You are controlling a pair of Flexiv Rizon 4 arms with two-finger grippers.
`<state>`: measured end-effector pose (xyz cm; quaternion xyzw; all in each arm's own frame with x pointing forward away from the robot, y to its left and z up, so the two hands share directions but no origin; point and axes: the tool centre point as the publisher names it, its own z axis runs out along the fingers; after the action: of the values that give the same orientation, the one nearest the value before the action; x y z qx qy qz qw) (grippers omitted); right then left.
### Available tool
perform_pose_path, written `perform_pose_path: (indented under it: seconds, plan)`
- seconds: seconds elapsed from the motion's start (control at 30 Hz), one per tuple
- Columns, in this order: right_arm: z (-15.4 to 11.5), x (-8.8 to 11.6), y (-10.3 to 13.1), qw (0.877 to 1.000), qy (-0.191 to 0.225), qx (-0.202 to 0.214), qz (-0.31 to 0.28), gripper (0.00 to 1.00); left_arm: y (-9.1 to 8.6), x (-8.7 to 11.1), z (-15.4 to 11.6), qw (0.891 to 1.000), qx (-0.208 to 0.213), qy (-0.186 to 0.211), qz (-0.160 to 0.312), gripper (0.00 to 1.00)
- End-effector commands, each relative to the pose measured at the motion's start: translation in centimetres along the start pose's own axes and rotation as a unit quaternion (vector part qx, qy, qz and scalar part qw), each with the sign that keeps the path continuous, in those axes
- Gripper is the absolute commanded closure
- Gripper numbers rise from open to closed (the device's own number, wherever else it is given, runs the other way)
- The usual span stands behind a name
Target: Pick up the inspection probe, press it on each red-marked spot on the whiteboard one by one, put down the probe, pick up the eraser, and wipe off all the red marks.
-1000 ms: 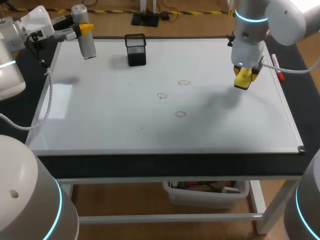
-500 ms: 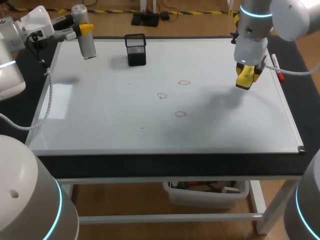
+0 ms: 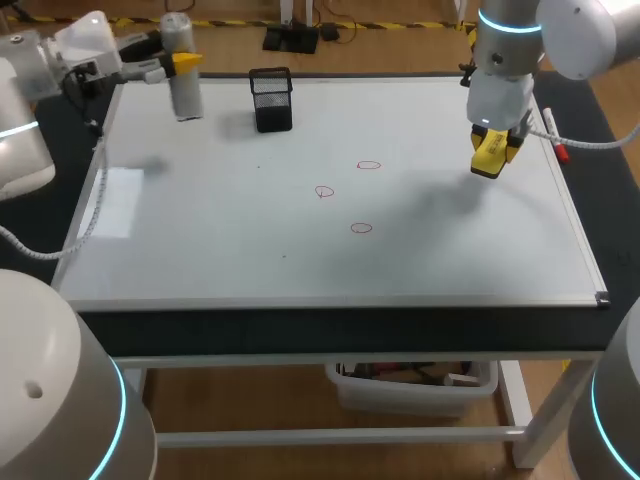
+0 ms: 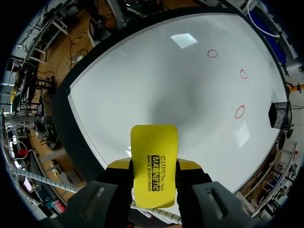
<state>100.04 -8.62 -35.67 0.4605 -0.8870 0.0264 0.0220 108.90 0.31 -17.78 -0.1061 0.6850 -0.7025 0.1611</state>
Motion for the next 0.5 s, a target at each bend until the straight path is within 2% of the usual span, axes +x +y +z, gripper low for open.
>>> perform_pose_path:
  seconds: [0.03,0.5]
  plan:
    - [-0.1,0.0,-0.2,1.000,0.002,-0.001,-0.001,1.00,0.8,1.2,2.2,0.999,0.016,0.034,-0.012,1.00]
    - [-0.1,0.0,-0.2,1.000,0.002,-0.001,-0.001,1.00,1.7,9.0,6.7,0.985,0.039,0.165,-0.036,1.00]
